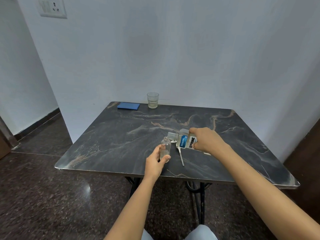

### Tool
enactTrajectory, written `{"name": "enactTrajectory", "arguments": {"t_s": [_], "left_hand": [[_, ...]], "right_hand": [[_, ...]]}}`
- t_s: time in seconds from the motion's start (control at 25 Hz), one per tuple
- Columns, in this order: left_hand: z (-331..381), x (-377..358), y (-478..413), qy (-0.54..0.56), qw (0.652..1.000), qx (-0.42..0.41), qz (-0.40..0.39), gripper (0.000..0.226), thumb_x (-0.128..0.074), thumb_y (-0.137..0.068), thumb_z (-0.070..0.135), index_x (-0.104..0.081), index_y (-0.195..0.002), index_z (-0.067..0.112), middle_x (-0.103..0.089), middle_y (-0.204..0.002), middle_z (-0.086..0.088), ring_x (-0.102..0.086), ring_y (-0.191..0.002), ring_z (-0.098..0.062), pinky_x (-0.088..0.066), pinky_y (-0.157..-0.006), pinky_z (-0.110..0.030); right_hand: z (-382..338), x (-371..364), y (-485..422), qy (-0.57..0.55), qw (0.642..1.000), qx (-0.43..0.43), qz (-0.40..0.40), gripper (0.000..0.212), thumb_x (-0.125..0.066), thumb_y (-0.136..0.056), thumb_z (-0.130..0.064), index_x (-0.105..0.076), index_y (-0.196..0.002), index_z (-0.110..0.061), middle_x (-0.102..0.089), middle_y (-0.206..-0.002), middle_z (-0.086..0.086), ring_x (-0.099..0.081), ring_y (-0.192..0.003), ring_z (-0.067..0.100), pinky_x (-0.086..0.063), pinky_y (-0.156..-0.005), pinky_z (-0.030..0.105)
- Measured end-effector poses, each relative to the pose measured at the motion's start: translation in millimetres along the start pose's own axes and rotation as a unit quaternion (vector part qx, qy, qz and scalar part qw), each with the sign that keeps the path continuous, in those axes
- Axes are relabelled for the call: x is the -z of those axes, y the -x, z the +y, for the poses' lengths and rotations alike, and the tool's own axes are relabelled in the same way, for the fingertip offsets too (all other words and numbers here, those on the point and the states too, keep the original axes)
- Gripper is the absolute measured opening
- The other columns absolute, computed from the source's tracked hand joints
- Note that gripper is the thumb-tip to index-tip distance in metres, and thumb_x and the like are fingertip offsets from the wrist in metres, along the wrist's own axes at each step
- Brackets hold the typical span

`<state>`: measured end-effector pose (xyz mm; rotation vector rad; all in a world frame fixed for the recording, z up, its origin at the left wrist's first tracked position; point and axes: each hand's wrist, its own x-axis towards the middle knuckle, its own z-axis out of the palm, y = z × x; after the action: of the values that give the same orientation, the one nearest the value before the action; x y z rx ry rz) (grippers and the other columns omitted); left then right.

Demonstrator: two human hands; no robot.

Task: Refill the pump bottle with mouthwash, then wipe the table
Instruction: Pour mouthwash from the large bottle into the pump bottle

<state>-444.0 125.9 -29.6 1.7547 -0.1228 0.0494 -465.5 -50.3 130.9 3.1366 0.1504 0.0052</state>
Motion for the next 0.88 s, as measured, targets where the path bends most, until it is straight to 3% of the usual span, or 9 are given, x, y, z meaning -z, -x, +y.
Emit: {"name": "enactTrajectory", "arguments": {"t_s": [0.12, 0.32, 0.88], "left_hand": [[-1.0, 0.2, 0.5, 0.003, 1.0, -0.003, 0.001, 0.043, -0.068, -0.087, 0.02, -0.051, -0.124, 0.036, -0.056, -0.117, 0.022, -0.053, -0.114, -0.001, -0.04, -0.095, -0.015], [0.8, 0.0, 0.4, 0.002, 1.0, 0.0, 0.002, 0.051, -0.067, -0.088, 0.02, -0.048, -0.135, 0.026, -0.052, -0.12, 0.019, -0.049, -0.117, -0.001, -0.039, -0.099, -0.018], [1.0, 0.9, 0.6, 0.001, 1.0, 0.007, 0.001, 0.054, -0.067, -0.088, 0.019, -0.046, -0.138, 0.024, -0.051, -0.121, 0.018, -0.049, -0.115, 0.0, -0.039, -0.097, -0.017]], "right_hand": [[-0.4, 0.7, 0.8, 0.0, 1.0, 0.0, -0.001, 0.045, -0.062, -0.086, -0.024, -0.048, -0.129, -0.024, -0.064, -0.122, 0.005, -0.062, -0.109, 0.024, -0.055, -0.085, 0.039], [-1.7, 2.0, 1.6, 0.002, 1.0, -0.003, -0.001, 0.045, -0.061, -0.086, -0.022, -0.047, -0.129, -0.024, -0.064, -0.122, 0.005, -0.061, -0.109, 0.024, -0.052, -0.084, 0.038], [-2.7, 3.4, -2.5, 0.009, 1.0, -0.005, -0.011, 0.048, -0.064, -0.084, -0.024, -0.047, -0.129, -0.025, -0.063, -0.122, 0.003, -0.061, -0.11, 0.023, -0.052, -0.092, 0.042]]}}
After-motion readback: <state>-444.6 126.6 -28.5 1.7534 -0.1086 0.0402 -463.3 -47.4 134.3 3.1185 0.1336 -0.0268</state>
